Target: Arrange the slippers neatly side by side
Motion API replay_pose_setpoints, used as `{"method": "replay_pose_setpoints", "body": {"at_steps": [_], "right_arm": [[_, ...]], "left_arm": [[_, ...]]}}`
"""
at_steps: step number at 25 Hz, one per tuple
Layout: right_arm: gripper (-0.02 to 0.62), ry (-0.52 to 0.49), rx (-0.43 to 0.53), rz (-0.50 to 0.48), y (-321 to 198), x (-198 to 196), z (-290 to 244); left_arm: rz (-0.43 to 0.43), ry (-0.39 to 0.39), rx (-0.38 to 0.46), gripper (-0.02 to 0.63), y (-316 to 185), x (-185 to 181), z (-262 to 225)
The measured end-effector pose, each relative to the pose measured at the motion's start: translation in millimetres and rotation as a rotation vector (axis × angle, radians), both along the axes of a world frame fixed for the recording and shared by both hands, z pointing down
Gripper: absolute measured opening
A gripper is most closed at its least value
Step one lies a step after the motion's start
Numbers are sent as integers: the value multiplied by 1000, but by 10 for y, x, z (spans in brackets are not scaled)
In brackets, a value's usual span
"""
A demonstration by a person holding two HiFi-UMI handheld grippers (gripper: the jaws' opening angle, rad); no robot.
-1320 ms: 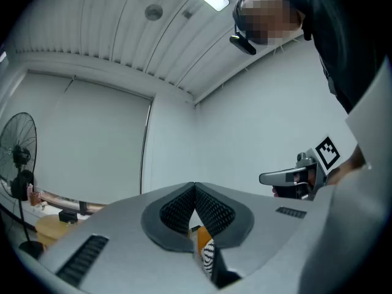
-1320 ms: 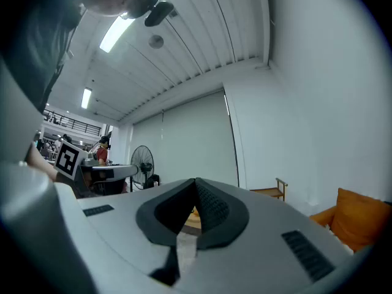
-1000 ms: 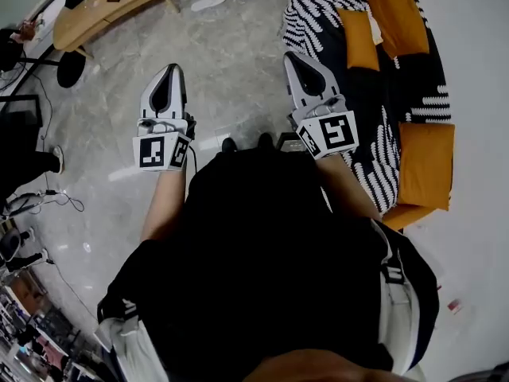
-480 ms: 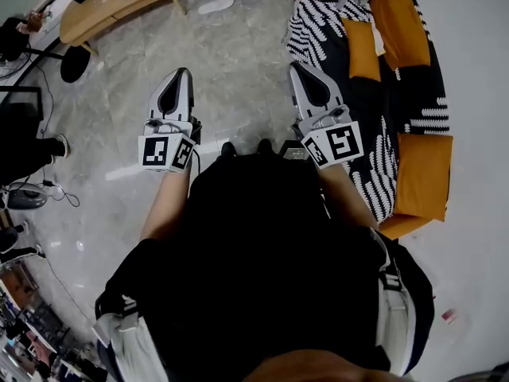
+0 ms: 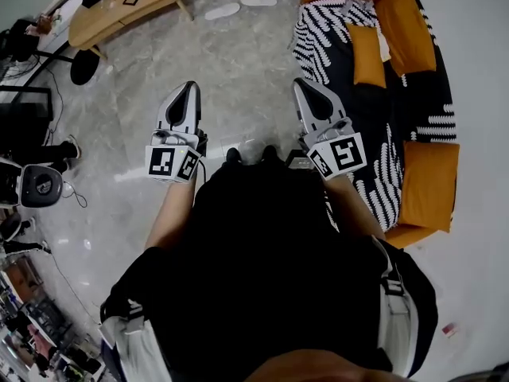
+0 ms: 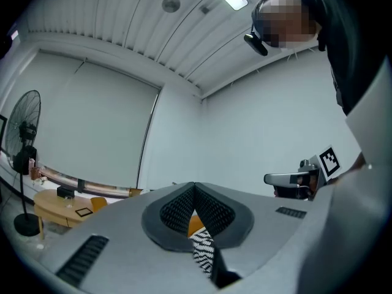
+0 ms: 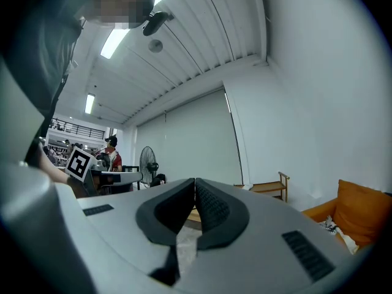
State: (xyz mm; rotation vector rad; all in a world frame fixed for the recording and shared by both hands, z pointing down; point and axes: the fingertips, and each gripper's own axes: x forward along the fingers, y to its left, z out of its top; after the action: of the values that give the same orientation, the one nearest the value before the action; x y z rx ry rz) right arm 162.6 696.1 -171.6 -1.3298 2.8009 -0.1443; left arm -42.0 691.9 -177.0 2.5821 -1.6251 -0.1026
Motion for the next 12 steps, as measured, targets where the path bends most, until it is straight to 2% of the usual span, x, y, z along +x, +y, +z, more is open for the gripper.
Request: {"method": "replay_pose_setpoints", "body": {"at_steps": [6, 12], "right_arm": [[31, 49, 146, -78, 124, -100, -325], [32, 45, 79, -38, 130, 117, -110]], "left_arm": [[21, -9, 16, 14, 16, 299, -31], [61, 18, 10, 14, 75, 466, -63]]}}
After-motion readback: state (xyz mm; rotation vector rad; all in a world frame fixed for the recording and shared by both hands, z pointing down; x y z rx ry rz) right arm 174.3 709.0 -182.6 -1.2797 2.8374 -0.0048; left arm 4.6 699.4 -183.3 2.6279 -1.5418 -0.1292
